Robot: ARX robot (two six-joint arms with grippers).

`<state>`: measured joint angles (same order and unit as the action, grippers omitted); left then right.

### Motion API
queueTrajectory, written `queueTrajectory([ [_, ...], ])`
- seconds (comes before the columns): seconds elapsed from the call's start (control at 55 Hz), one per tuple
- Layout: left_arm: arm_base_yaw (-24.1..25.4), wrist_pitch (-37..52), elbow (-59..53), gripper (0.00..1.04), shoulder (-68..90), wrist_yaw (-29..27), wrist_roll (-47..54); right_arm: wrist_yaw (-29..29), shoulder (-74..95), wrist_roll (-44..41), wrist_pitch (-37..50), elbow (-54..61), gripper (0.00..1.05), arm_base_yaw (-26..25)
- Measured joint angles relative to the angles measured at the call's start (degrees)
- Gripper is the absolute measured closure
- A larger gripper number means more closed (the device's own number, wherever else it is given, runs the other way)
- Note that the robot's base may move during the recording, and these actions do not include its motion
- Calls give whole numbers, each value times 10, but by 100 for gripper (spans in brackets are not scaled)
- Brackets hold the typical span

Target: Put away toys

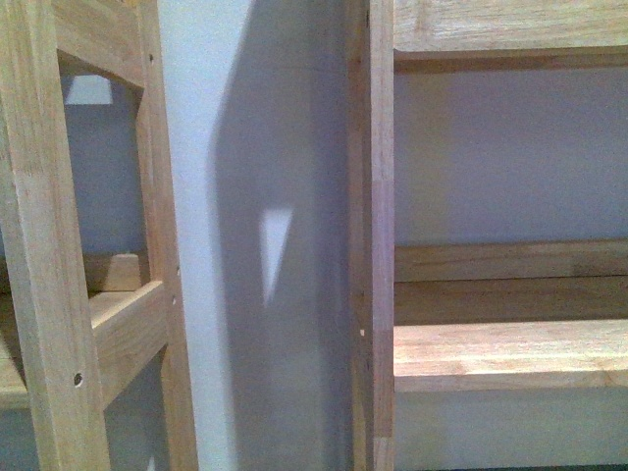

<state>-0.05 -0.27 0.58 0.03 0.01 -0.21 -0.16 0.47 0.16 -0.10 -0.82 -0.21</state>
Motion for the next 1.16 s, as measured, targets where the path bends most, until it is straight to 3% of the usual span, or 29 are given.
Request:
queueTrajectory([
  [0.109, 0, 0, 0, 6, 0, 0, 0, 0, 0, 0, 0, 0, 5, 0],
  [1.164, 0, 0, 0, 6, 0, 0, 0, 0, 0, 0, 0, 0, 7, 0],
])
